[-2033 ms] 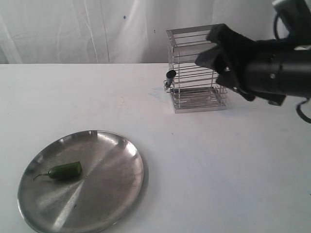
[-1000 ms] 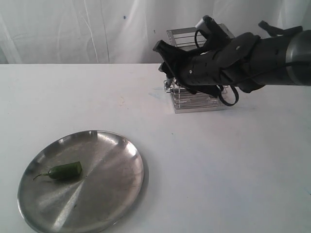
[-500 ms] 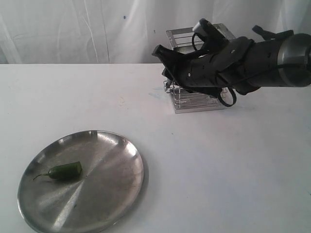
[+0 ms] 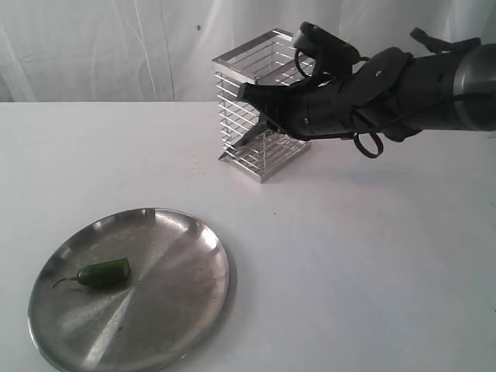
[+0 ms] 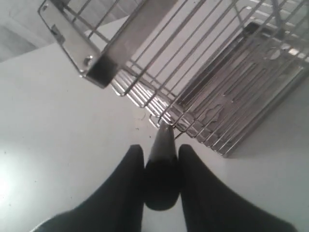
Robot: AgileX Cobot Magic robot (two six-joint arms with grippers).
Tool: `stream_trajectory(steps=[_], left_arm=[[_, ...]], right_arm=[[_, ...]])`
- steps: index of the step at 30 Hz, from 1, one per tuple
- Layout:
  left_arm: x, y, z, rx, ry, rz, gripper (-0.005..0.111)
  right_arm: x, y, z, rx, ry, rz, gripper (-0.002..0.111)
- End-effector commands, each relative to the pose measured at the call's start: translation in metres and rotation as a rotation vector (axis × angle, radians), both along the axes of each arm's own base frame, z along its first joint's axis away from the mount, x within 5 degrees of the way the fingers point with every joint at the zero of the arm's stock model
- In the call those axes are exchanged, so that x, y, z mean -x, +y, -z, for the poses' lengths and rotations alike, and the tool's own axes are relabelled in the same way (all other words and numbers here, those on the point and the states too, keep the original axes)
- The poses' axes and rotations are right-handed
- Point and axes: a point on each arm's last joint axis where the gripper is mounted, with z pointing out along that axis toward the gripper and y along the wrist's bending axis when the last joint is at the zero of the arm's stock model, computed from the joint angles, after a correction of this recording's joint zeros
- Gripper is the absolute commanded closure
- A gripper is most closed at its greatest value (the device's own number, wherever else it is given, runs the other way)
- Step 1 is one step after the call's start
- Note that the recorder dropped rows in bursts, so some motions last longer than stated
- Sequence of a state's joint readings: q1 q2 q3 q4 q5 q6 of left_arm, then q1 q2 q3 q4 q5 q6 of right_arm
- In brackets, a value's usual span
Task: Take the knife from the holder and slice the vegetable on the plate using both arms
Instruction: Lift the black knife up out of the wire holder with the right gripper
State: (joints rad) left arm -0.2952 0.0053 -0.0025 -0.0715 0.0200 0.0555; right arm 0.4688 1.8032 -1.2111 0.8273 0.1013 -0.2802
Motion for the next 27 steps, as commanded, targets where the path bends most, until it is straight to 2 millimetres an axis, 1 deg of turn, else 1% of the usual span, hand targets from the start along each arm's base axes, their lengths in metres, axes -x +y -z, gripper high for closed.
stream_trajectory(steps=[1,5,8,11,13,14,15,17,20,22,24,25,27], left_arm=[[0.0,0.0,0.001,0.005,0.0,0.006,0.085],[0.0,0.0,0.001,0.005,0.0,0.006,0.085],[0.0,0.0,0.001,0.005,0.0,0.006,0.085],[0.0,0.0,0.001,0.005,0.0,0.006,0.085],[0.0,0.0,0.001,0.005,0.0,0.006,0.085],[0.0,0.0,0.001,0.005,0.0,0.006,0.085],[0.0,0.0,0.001,0.005,0.0,0.006,0.085],[0.0,0.0,0.001,0.005,0.0,0.006,0.085],[0.0,0.0,0.001,0.005,0.0,0.006,0.085],[0.0,0.0,0.001,0.005,0.0,0.006,0.085],[0.0,0.0,0.001,0.005,0.0,0.006,0.085],[0.0,0.0,0.001,0.005,0.0,0.006,0.085],[0.0,0.0,0.001,0.005,0.0,0.006,0.085]], right_arm=[[-0.003,-0.006,-0.013,0.088,-0.041,-0.097,0.1],[-0.006,-0.01,-0.018,0.161,-0.068,-0.15,0.1],[-0.007,-0.013,-0.027,0.213,-0.102,-0.19,0.1],[-0.004,-0.014,-0.049,0.28,-0.179,-0.248,0.101],[0.0,-0.016,-0.065,0.297,-0.229,-0.257,0.108],[0.003,-0.017,-0.072,0.3,-0.242,-0.262,0.108],[0.007,-0.019,-0.08,0.309,-0.255,-0.273,0.108],[0.013,-0.021,-0.089,0.318,-0.268,-0.286,0.108],[0.033,-0.028,-0.113,0.338,-0.288,-0.325,0.108],[0.043,-0.032,-0.124,0.344,-0.3,-0.334,0.108],[0.059,-0.038,-0.142,0.352,-0.321,-0.347,0.108],[0.07,-0.043,-0.152,0.35,-0.331,-0.346,0.108],[0.085,-0.05,-0.16,0.34,-0.338,-0.339,0.108]])
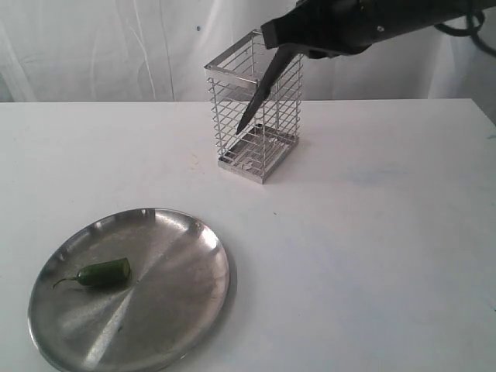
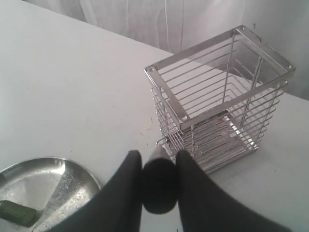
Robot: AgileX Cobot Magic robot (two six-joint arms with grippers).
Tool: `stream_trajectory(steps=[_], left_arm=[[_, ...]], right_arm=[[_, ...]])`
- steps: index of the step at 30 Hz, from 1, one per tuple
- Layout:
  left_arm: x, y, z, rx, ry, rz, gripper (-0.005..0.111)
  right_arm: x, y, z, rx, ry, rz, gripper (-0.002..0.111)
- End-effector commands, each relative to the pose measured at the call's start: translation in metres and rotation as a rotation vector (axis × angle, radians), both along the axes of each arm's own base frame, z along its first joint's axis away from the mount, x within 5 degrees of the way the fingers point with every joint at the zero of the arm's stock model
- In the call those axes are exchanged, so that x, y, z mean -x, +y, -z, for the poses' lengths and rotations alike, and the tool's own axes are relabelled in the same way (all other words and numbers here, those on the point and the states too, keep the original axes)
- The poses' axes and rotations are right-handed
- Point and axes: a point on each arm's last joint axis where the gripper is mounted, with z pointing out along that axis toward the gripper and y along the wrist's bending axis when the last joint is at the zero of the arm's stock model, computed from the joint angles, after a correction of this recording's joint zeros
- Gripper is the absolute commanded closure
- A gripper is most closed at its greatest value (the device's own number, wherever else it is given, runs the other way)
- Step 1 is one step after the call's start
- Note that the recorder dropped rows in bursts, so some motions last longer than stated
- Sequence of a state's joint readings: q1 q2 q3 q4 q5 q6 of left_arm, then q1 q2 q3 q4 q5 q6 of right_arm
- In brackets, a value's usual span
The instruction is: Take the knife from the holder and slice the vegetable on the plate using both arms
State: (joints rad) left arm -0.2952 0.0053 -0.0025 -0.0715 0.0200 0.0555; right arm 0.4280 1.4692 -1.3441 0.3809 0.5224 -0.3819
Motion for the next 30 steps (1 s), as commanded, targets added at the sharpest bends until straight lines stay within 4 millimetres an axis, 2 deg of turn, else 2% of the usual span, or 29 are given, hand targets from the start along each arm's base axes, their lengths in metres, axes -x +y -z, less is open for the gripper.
stream_trajectory(steps=[1,4,10,13,18,22,30], left_arm=[[0.0,0.0,0.001,0.005,0.0,0.006,0.085],[0.0,0.0,0.001,0.005,0.0,0.006,0.085],[0.0,0.0,0.001,0.005,0.0,0.006,0.085],[0.0,0.0,0.001,0.005,0.0,0.006,0.085],[0.0,0.0,0.001,0.005,0.0,0.006,0.085],[0.0,0.0,0.001,0.005,0.0,0.006,0.085],[0.0,0.0,0.001,0.005,0.0,0.006,0.085]], right_arm=[[0.039,-0.022,-0.021,-0.031,-0.037,0.023,0.108],[0.069,-0.03,-0.014,-0.045,-0.065,0.019,0.108],[0.144,-0.042,0.011,-0.088,-0.128,-0.071,0.108],[0.173,-0.052,0.014,-0.141,-0.152,-0.107,0.108],[0.204,-0.072,0.008,-0.248,-0.206,-0.091,0.108],[0.222,-0.083,0.009,-0.304,-0.23,-0.097,0.108],[0.237,-0.091,0.015,-0.351,-0.228,-0.108,0.108]])
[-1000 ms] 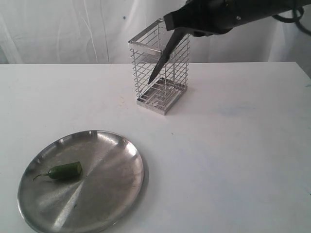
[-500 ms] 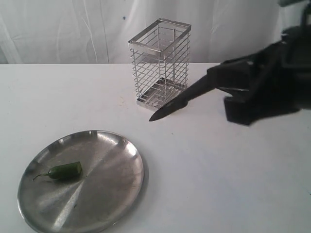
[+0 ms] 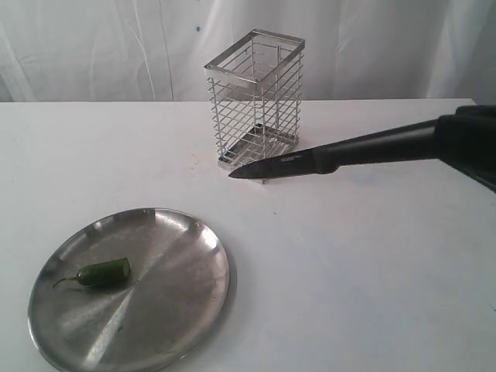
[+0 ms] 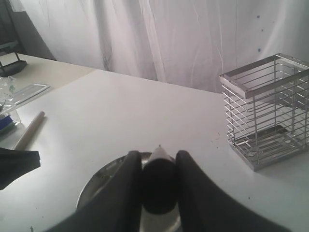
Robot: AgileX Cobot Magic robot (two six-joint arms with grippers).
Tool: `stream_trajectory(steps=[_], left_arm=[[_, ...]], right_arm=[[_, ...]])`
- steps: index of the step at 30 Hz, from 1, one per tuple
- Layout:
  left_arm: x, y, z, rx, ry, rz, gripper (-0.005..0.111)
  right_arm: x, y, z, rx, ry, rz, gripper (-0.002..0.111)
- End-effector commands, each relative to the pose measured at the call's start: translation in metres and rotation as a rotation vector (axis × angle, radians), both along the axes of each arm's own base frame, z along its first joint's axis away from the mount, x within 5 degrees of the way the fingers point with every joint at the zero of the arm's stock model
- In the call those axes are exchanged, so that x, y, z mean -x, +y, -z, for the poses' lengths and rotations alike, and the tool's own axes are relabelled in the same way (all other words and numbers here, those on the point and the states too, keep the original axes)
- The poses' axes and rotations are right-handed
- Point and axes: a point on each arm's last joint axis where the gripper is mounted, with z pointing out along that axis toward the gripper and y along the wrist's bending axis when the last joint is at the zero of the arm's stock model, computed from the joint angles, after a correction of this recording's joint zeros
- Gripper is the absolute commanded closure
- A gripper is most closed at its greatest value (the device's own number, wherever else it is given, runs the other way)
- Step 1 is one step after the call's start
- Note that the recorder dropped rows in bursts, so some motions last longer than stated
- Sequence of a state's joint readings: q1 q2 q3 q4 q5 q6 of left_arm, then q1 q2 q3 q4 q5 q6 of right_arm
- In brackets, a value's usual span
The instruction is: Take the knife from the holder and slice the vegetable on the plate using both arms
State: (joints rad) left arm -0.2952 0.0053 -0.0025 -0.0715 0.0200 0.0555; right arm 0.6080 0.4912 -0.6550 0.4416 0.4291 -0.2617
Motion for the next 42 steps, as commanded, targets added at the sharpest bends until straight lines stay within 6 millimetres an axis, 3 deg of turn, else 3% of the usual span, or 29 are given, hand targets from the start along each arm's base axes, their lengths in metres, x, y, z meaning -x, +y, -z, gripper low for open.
stream_trajectory(steps=[1,8,13,18,22,24,28,33,35,42], left_arm=[[0.0,0.0,0.001,0.005,0.0,0.006,0.085],[0.0,0.0,-0.001,0.028,-0.015,0.002,0.085],[-0.001,0.002,-0.018,0.41,-0.081,-0.039,0.085],[-0.001,0.005,-0.03,0.517,-0.189,-0.046,0.085],[0.0,0.006,-0.032,0.638,-0.174,-0.039,0.086],[0.001,0.003,-0.034,0.603,-0.185,-0.01,0.086],[0.011,-0.004,-0.075,0.424,-0.314,0.11,0.087],[0.004,-0.027,-0.115,0.233,-0.21,0.307,0.101],[-0.005,-0.037,-0.126,0.264,-0.121,0.378,0.104],[-0.042,-0.072,-0.154,0.146,0.01,0.67,0.085]], right_arm=[[0.005,-0.003,0.002,-0.022,-0.006,-0.004,0.108],[0.006,-0.003,0.004,0.023,-0.025,-0.021,0.108],[0.007,-0.002,0.003,0.005,-0.015,-0.027,0.108],[0.009,0.001,0.0,-0.033,-0.03,-0.063,0.108],[0.011,0.002,-0.002,-0.04,-0.055,-0.093,0.108],[0.012,0.003,-0.005,-0.037,-0.075,-0.101,0.108],[0.015,0.002,-0.011,-0.025,-0.097,-0.12,0.108],[0.027,0.002,-0.025,0.049,-0.141,-0.206,0.108],[0.03,0.001,-0.03,0.067,-0.156,-0.227,0.108],[0.038,0.002,-0.024,0.218,-0.158,-0.329,0.108]])
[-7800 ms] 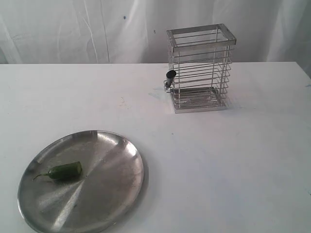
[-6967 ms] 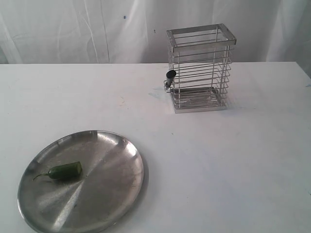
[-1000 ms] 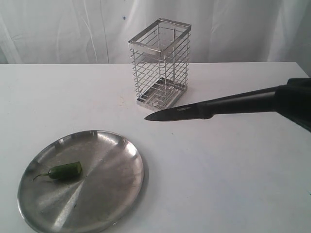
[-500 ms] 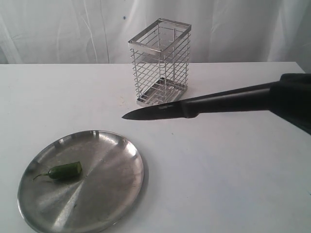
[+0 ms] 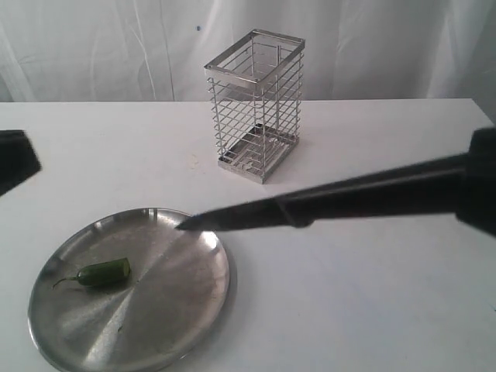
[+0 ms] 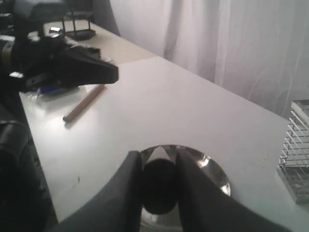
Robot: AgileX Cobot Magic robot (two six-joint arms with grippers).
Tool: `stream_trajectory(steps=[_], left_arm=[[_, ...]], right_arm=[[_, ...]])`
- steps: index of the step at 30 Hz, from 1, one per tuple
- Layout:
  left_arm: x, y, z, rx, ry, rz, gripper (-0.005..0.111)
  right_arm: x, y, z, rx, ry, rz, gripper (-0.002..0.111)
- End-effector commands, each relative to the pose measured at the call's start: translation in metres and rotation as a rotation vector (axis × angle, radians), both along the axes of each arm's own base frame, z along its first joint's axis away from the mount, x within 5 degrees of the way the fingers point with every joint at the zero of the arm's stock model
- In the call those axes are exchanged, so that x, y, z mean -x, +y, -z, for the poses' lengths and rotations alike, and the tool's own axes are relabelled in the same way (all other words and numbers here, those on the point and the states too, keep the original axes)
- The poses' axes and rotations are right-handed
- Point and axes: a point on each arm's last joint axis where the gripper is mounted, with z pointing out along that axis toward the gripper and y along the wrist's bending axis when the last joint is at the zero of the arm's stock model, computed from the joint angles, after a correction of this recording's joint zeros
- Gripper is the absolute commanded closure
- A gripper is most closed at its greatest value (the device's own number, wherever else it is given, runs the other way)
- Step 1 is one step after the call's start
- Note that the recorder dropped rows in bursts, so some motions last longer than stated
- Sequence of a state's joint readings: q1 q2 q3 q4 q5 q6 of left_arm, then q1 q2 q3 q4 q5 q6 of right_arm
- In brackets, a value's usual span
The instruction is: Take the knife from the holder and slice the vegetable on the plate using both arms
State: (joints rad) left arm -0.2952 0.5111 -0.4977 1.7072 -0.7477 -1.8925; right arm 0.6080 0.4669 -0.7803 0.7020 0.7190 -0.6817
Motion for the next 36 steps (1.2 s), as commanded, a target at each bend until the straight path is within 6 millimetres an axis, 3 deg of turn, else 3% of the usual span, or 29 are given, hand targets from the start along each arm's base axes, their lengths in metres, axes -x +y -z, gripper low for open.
stream_trajectory(steps=[1,6,14,26,36], left_arm=[[-0.019,-0.02,-0.012,-0.102,0.01,0.189,0.081],[-0.049,-0.033,0.0,-0.205,0.027,0.254,0.061],[-0.08,-0.039,0.027,-0.43,-0.109,0.272,0.061],[-0.075,-0.051,0.031,-0.418,-0.095,0.366,0.061],[-0.079,-0.062,0.043,-0.451,-0.073,0.406,0.061]], right_arm=[[0.002,-0.001,0.003,0.08,-0.027,-0.027,0.108],[0.002,-0.001,0.002,0.088,-0.041,-0.03,0.108],[-0.005,0.001,-0.002,0.092,-0.067,-0.002,0.108],[-0.039,0.021,0.003,0.133,-0.026,0.033,0.108],[-0.049,0.039,-0.011,0.132,-0.008,-0.078,0.108]])
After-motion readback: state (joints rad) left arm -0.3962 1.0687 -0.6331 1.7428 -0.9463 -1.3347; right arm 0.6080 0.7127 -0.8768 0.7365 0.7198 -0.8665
